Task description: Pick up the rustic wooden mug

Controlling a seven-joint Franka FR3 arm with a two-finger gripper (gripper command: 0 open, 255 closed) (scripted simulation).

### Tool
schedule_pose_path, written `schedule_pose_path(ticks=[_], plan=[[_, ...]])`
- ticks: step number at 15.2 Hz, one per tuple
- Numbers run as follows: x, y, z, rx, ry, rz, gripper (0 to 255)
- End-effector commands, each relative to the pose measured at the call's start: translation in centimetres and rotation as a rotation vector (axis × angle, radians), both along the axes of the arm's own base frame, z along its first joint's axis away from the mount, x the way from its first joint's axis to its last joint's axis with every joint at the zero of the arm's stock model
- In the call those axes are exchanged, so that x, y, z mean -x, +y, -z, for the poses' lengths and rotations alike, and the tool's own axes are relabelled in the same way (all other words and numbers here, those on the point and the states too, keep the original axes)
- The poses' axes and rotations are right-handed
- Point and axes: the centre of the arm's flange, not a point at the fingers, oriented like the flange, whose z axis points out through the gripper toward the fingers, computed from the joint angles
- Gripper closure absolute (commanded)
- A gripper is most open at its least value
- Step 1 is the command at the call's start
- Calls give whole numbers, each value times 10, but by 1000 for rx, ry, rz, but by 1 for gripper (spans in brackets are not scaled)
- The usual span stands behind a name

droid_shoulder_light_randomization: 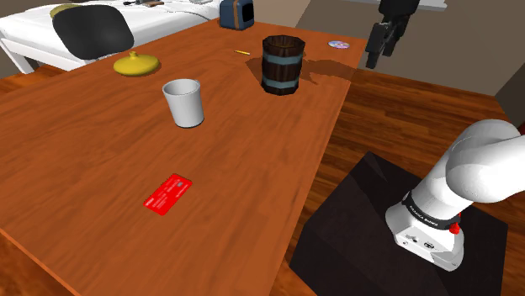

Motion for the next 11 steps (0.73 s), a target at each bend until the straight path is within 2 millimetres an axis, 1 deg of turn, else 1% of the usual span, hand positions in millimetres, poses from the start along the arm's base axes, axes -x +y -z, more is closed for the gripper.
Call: schedule_pose_path(ticks=[1, 6, 11], plan=[[0, 0, 0, 0, 0, 0, 0], [-64, 13, -2, -44, 3, 145, 0], [-130, 17, -5, -87, 6, 290, 0]])
